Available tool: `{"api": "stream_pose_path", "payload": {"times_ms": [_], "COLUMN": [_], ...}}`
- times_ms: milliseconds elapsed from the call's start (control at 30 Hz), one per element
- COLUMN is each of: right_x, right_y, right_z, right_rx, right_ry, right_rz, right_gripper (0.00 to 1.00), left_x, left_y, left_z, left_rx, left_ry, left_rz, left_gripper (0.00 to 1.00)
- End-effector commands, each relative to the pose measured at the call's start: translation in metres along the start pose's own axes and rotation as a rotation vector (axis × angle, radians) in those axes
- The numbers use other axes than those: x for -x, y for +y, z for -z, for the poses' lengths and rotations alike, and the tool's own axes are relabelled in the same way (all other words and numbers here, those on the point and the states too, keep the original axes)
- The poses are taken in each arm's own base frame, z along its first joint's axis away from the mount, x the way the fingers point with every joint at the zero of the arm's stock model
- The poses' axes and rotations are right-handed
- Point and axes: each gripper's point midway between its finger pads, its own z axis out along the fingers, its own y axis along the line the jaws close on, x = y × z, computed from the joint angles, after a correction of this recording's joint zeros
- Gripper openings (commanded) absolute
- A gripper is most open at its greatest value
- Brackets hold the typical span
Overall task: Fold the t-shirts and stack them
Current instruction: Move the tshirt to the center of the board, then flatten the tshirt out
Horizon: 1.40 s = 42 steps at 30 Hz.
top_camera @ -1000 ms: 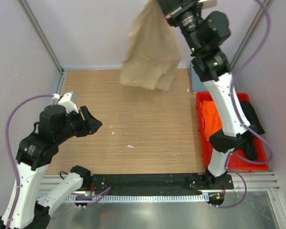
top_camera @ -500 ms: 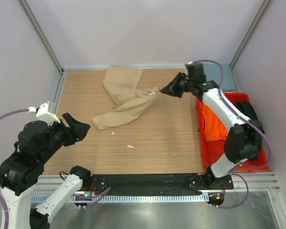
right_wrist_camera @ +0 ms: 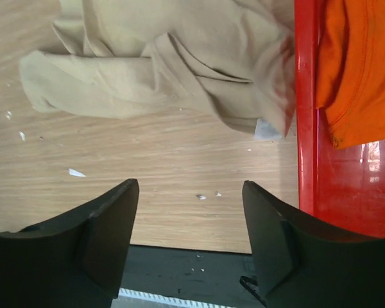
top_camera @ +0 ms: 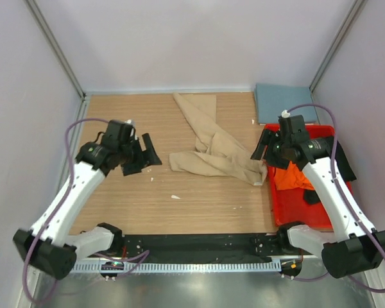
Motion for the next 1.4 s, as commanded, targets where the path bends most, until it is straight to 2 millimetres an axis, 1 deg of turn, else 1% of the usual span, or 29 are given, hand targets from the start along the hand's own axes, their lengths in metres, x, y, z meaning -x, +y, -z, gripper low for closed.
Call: {"api": "stream_pose_path", "payload": {"times_ms": [0,67,100,167,200,233,267,300,333,367,433,467,567,633,667,833,900,967,1033,1067,1100,1133,1167,1200,1233,1267,1300,1333,1367], "right_x": [-0.005,-0.002,0.006,0.011,0.017,0.017,0.013,0.015,0.016,0.015,0.018,0.017,0.009,-0.001,-0.008,-0.021,-0.021,-0.021,-0.02,-0.022,-0.024,-0.026,-0.028,-0.033,-0.035,-0.032,-0.036,-0.043,-0.038], "right_y": [-0.002,0.004,0.01,0.023,0.032,0.038,0.042,0.048,0.052,0.052,0.055,0.052,0.047,0.042,0.037,0.017,0.018,0.016,0.016,0.016,0.02,0.023,0.026,0.034,0.038,0.048,0.053,0.068,0.084], "right_z": [-0.012,-0.016,-0.021,-0.032,-0.038,-0.041,-0.052,-0.051,-0.052,-0.056,-0.061,-0.068,-0.081,-0.097,-0.104,-0.142,-0.15,-0.161,-0.169,-0.178,-0.184,-0.194,-0.198,-0.203,-0.206,-0.209,-0.217,-0.218,-0.221], "right_rx": [0.021,0.051,0.077,0.134,0.17,0.194,0.208,0.225,0.236,0.237,0.24,0.228,0.201,0.186,0.172,0.066,0.045,0.003,-0.013,-0.022,-0.018,-0.023,-0.024,-0.019,-0.021,-0.007,-0.008,0.012,0.041], "right_ry": [0.014,0.009,-0.022,-0.014,-0.03,-0.011,0.042,0.055,0.067,0.083,0.073,0.088,0.132,0.169,0.19,0.25,0.252,0.247,0.241,0.252,0.254,0.27,0.276,0.286,0.287,0.279,0.284,0.285,0.264], "right_rz": [0.075,0.086,0.093,0.094,0.096,0.08,0.065,0.06,0.058,0.058,0.069,0.064,0.044,0.025,0.01,0.001,0.013,0.033,0.04,0.042,0.049,0.053,0.059,0.083,0.095,0.11,0.124,0.156,0.165], "right_gripper": [0.73,0.79,0.8,0.81,0.81,0.81,0.81,0.81,0.81,0.81,0.8,0.8,0.8,0.8,0.81,0.82,0.82,0.82,0.8,0.76,0.73,0.69,0.68,0.66,0.65,0.61,0.58,0.55,0.48], "left_x": [0.042,0.055,0.064,0.074,0.078,0.076,0.083,0.081,0.07,0.066,0.046,0.037,0.034,0.033,0.033,0.02,0.009,0.005,-0.006,-0.01,-0.015,-0.022,-0.028,-0.033,-0.035,-0.038,-0.052,-0.059,-0.055], "left_y": [-0.054,-0.069,-0.083,-0.094,-0.099,-0.1,-0.111,-0.112,-0.109,-0.116,-0.102,-0.098,-0.088,-0.081,-0.076,-0.052,-0.044,-0.044,-0.043,-0.044,-0.044,-0.043,-0.04,-0.037,-0.038,-0.035,-0.024,-0.018,-0.027], "left_z": [-0.035,-0.054,-0.073,-0.098,-0.128,-0.143,-0.15,-0.164,-0.188,-0.197,-0.218,-0.223,-0.23,-0.234,-0.239,-0.255,-0.265,-0.269,-0.273,-0.275,-0.276,-0.276,-0.276,-0.275,-0.269,-0.264,-0.258,-0.251,-0.233], "left_rx": [-0.202,-0.243,-0.291,-0.328,-0.346,-0.347,-0.368,-0.365,-0.35,-0.352,-0.287,-0.269,-0.245,-0.214,-0.196,-0.1,-0.073,-0.066,-0.069,-0.078,-0.089,-0.098,-0.099,-0.096,-0.104,-0.101,-0.083,-0.079,-0.122], "left_ry": [-0.072,-0.072,-0.065,-0.057,-0.038,-0.013,-0.006,0.022,0.082,0.098,0.179,0.198,0.176,0.168,0.166,0.22,0.262,0.284,0.333,0.347,0.363,0.388,0.405,0.42,0.423,0.43,0.456,0.467,0.434], "left_rz": [-0.021,-0.034,-0.046,-0.042,-0.032,-0.027,-0.031,-0.038,-0.05,-0.084,-0.107,-0.113,-0.139,-0.154,-0.175,-0.224,-0.216,-0.207,-0.168,-0.154,-0.134,-0.12,-0.111,-0.107,-0.108,-0.107,-0.099,-0.092,-0.099], "left_gripper": [0.83,0.83,0.82,0.82,0.82,0.81,0.81,0.81,0.86,0.89,0.9,0.91,0.92,1.0,1.0,1.0,1.0,0.98,0.85,0.77,0.59,0.51,0.44,0.35,0.29,0.22,0.02,0.0,0.0]}}
